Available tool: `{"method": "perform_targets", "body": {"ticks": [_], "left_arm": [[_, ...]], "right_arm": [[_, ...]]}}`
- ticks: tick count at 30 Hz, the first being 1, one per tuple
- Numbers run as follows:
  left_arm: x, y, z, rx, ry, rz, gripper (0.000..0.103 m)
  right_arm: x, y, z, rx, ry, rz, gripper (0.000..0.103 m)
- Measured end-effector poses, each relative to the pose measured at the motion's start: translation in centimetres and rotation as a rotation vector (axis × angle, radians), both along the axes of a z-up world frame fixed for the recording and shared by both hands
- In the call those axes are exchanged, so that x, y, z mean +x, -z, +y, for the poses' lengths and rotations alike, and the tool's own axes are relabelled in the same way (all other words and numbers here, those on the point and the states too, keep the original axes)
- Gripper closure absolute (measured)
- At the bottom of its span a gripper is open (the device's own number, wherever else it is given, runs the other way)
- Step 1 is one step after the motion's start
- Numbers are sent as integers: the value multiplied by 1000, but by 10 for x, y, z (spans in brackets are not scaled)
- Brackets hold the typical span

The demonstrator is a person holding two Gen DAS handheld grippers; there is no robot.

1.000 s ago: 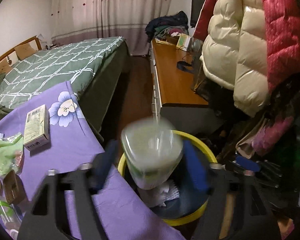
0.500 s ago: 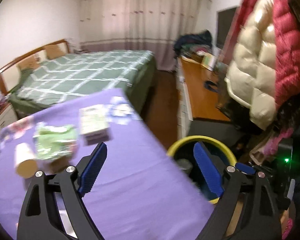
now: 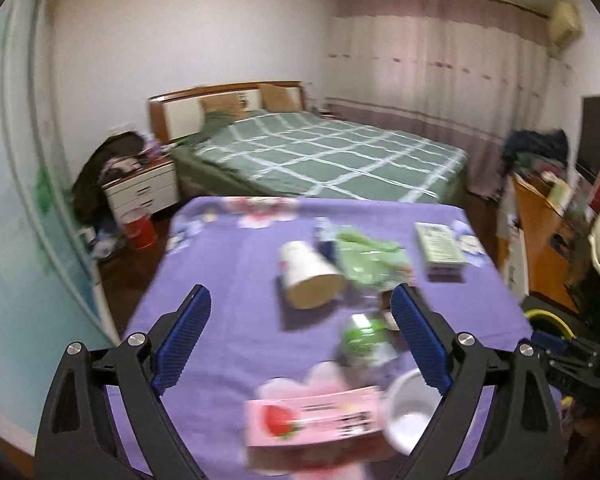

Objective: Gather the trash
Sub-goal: 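Grasp the green plastic bag with the right gripper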

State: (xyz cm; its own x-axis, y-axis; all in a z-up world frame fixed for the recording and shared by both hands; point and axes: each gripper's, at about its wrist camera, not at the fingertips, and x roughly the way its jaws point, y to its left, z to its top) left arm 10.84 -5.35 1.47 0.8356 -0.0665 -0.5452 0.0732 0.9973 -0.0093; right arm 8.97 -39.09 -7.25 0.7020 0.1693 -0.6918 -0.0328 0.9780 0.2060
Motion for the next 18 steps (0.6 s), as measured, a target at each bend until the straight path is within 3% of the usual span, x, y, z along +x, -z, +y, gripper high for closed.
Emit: {"method": "perform_targets", "body": {"ticks": [9,15,18], "left_arm": [[15,27,55,-32,-62,46,12],[37,38,61,-41,-78,68,12],[51,41,62,-44,-84,74,12]], "right_arm": [[110,-32,75,-54,-157,1,64],[192,-2,92,-60,-146,142,63],[214,17,95,-71,-131,205,55]]}}
